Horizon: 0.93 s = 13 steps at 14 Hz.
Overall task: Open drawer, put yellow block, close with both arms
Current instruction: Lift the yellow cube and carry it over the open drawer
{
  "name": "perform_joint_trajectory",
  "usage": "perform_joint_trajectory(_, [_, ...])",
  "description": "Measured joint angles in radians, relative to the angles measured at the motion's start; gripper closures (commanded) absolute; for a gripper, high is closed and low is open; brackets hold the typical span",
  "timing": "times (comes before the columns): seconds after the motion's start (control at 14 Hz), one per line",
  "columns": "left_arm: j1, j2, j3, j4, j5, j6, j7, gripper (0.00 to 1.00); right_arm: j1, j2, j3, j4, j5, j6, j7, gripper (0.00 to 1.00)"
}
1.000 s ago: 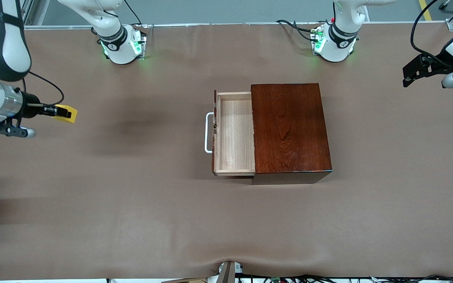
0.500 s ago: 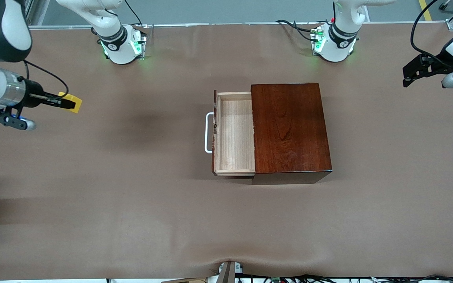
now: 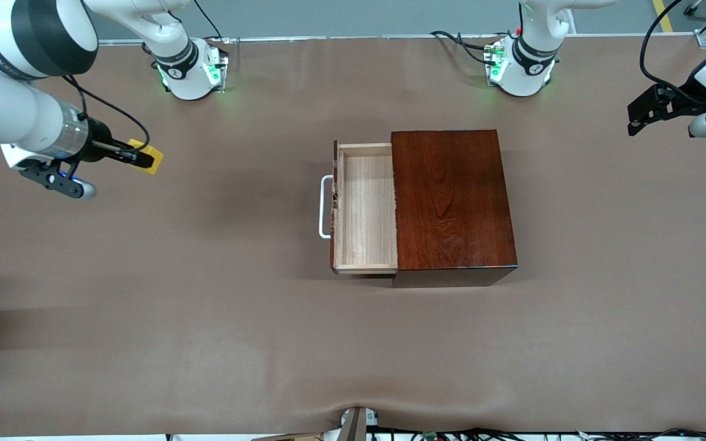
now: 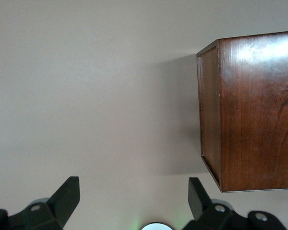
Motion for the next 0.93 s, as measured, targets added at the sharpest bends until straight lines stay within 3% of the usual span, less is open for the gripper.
perform_joint_trajectory(0.29, [0.000, 0.000, 0.000, 0.000, 0.000, 0.000, 0.000, 0.00, 0.039, 0.011, -0.001, 0.004, 0.032, 0.027, 0.104, 1.00])
perform_joint_trajectory(0.93, [0.000, 0.000, 0.000, -0.001, 0.000, 0.000, 0.000, 0.00, 0.285, 0.086, 0.001, 0.043, 0.034, 0.129, 0.572, 1.00])
